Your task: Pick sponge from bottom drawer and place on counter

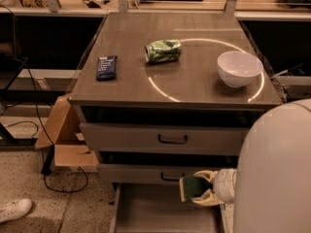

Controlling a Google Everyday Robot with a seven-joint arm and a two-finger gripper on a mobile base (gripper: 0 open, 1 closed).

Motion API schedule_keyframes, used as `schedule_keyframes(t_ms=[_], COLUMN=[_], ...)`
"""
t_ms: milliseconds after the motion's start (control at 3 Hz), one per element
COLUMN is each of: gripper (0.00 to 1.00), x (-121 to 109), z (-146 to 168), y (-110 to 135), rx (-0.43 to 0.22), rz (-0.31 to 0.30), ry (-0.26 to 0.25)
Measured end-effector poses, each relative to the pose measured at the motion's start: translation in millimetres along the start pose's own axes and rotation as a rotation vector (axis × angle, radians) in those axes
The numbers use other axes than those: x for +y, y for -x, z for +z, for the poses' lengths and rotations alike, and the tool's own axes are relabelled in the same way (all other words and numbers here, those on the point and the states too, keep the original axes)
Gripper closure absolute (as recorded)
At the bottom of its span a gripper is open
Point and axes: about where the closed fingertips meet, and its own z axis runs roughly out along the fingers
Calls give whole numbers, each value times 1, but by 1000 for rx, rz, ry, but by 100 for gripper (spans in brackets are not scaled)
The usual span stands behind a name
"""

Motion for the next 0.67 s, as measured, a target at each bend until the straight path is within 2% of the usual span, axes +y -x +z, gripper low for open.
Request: schedule_keyframes(t_ms=[333,667], gripper=[100,100], x=[-6,-8], z=[-31,-33], y=[28,34], rx=[-33,-39], rz=[-66,-75], ry=[-26,-25])
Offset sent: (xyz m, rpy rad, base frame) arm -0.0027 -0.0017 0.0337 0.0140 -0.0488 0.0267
